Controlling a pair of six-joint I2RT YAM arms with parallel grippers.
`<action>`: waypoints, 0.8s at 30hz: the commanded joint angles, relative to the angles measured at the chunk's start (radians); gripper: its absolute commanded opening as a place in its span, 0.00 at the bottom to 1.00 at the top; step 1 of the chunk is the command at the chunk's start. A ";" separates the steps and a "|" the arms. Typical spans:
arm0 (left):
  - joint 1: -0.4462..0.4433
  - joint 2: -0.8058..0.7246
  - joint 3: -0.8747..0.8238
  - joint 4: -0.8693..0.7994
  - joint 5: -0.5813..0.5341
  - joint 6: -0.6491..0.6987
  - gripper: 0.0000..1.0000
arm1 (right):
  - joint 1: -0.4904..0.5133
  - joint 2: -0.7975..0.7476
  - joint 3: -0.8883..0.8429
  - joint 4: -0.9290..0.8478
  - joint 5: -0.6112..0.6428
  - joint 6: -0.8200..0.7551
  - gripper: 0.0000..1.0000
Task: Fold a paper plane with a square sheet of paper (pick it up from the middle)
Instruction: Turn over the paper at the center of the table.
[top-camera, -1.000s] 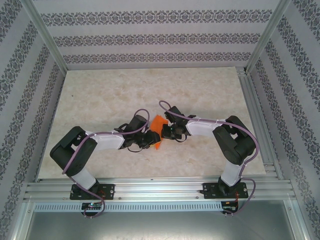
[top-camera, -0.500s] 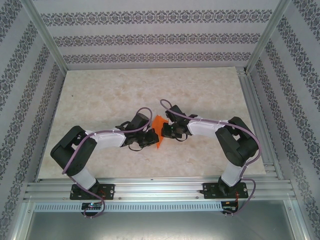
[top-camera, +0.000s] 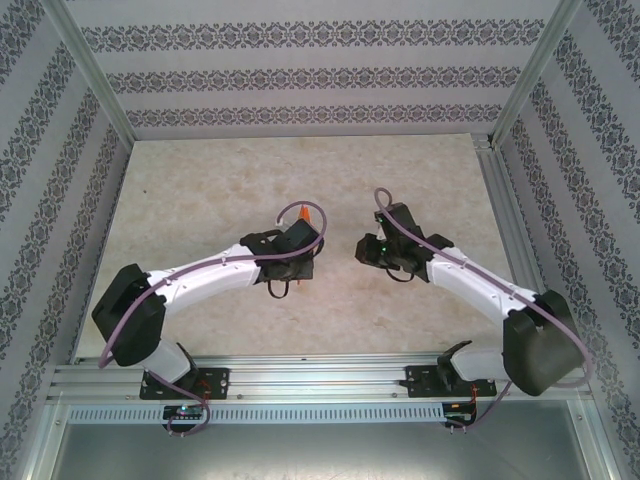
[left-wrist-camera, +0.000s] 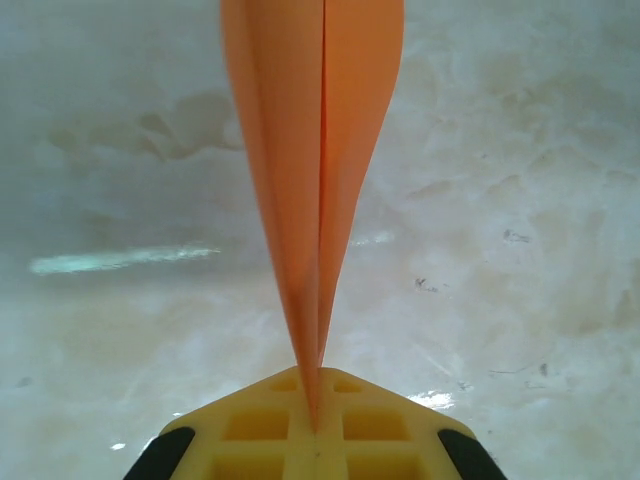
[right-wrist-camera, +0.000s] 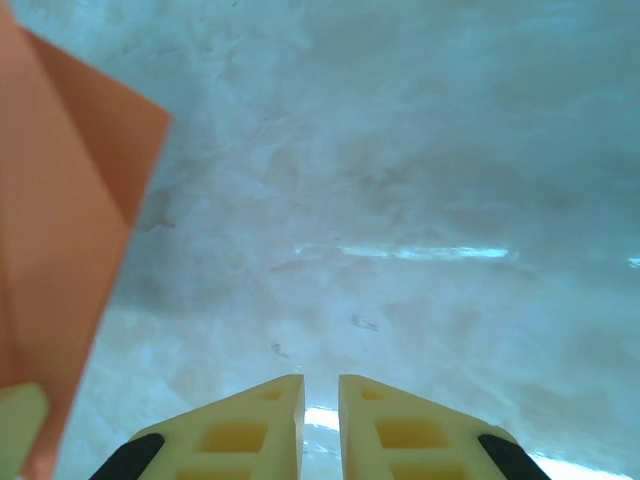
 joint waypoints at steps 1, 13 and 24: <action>-0.098 0.116 0.115 -0.341 -0.316 0.022 0.04 | -0.055 -0.091 -0.070 -0.075 0.041 -0.022 0.18; -0.363 0.646 0.577 -0.674 -0.487 -0.063 0.04 | -0.215 -0.337 -0.219 -0.166 0.016 -0.029 0.20; -0.383 0.623 0.581 -0.488 -0.251 0.037 0.33 | -0.239 -0.304 -0.225 -0.159 -0.058 -0.058 0.21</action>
